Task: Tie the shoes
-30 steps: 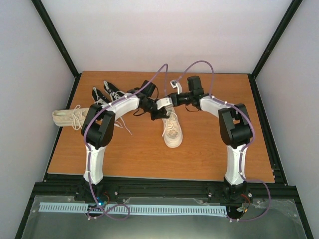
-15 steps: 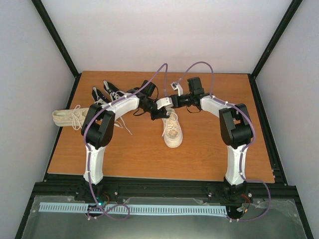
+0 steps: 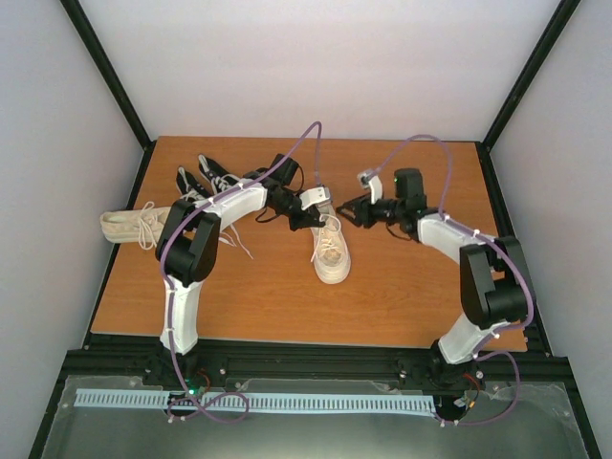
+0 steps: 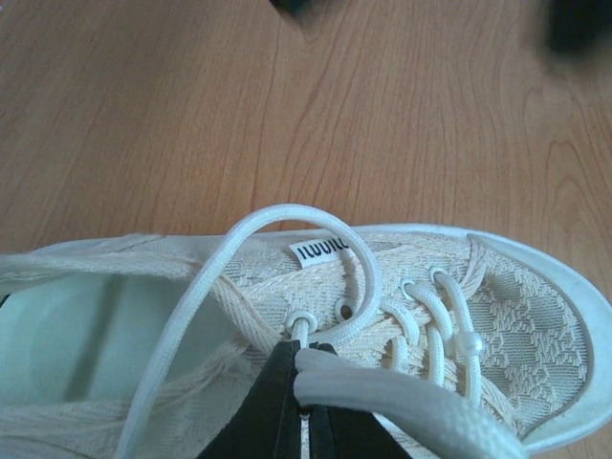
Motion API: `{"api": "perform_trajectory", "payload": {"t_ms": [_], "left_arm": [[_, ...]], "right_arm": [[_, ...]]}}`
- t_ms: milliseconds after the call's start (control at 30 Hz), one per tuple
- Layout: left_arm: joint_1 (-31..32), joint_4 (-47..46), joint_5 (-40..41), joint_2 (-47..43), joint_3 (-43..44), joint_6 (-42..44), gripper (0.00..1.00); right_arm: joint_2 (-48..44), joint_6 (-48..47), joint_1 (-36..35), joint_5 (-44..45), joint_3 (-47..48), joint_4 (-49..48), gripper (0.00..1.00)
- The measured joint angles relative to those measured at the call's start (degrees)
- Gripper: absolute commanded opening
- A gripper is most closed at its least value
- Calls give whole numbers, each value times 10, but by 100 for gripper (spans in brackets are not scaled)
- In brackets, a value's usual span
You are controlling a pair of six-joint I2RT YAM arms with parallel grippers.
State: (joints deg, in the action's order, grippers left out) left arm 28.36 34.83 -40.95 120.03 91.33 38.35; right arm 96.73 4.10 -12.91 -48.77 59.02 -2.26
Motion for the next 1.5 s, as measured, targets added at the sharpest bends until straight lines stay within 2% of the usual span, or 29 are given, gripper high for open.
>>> {"api": "perform_trajectory", "payload": {"t_ms": [167,333,567,633,800,900,1000,1233,1300,1433,1500], "left_arm": [[0,0,0,0,0,0,1],[0,2,0,0,2,0,1],[0,3,0,0,2,0,1],[0,3,0,0,2,0,1],[0,4,0,0,2,0,1],[0,5,0,0,3,0,1],[0,7,0,0,5,0,1],[0,11,0,0,6,0,1],[0,11,0,0,6,0,6],[0,12,5,0,6,0,35],[0,17,10,0,6,-3,43]], "right_arm": [[-36,-36,-61,18,-93,-81,47],[-28,-50,-87,21,-98,-145,52],[5,-50,-90,22,-90,-188,51],[13,-50,-90,23,-87,-190,47],[22,-55,-90,20,-78,-187,20],[22,-60,-90,18,-76,-185,10],[22,-64,-90,19,-76,-176,4],[21,-67,-90,22,-76,-167,3],[20,-67,-90,24,-76,-168,3],[17,-64,-89,30,-76,-169,3],[17,-62,-89,32,-76,-169,3]]}}
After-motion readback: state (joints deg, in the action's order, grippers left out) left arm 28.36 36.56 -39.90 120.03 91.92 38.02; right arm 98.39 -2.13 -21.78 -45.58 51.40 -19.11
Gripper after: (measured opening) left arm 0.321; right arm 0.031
